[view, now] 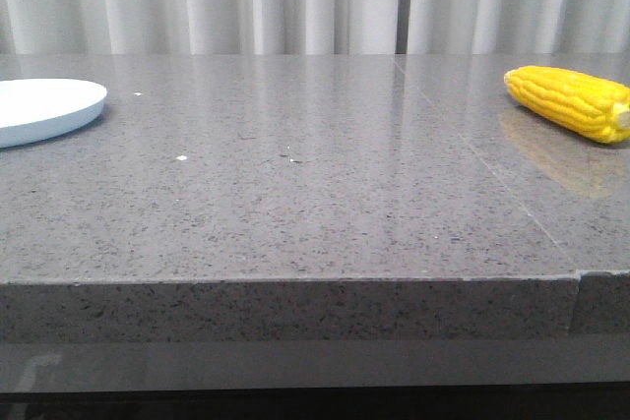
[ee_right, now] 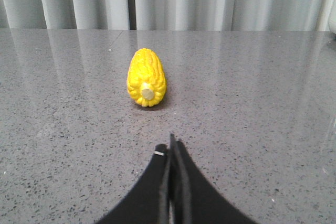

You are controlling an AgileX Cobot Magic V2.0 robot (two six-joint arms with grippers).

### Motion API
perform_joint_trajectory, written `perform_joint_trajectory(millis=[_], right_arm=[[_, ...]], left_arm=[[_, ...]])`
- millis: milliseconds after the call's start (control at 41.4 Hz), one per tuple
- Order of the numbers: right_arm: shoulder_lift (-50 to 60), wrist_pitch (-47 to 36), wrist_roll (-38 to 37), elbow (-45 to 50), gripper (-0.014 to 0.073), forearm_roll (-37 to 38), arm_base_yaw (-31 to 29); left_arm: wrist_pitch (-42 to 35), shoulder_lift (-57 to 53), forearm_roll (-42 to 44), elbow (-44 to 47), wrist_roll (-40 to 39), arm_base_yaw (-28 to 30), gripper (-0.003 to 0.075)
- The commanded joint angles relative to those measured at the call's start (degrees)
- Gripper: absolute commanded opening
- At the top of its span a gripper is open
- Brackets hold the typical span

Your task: Place corn on plate with both arms

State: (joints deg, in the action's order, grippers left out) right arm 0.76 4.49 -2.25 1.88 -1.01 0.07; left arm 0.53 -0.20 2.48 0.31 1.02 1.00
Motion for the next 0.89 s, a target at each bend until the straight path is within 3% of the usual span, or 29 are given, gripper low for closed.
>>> perform_joint_trajectory(millis=[0,580,701,870], right_arm=[[0.52,-4.88,0.44,-1.26,-0.0068,0.36,-0.03],[0.52,-7.0,0.44,-1.26,-0.0068,0.36,-0.03],[0.52,-9.29,0.44,-1.33,-0.0068,0.37,-0.03],[0.52,-7.7,0.44,-6.89,-0.0068,0.37,-0.03]], left_arm=[[-4.06,-1.08,-0.52,0.2,-0.27,0.11,-0.002],[-4.06,-1.08,-0.52,0.2,-0.27,0.11,-0.002],[-7.63,-1.08,-0.52,0.07,-0.27,0.11,-0.002],[-9.39,-1.08,-0.52,-3.84,-0.27,0.11,-0.002]])
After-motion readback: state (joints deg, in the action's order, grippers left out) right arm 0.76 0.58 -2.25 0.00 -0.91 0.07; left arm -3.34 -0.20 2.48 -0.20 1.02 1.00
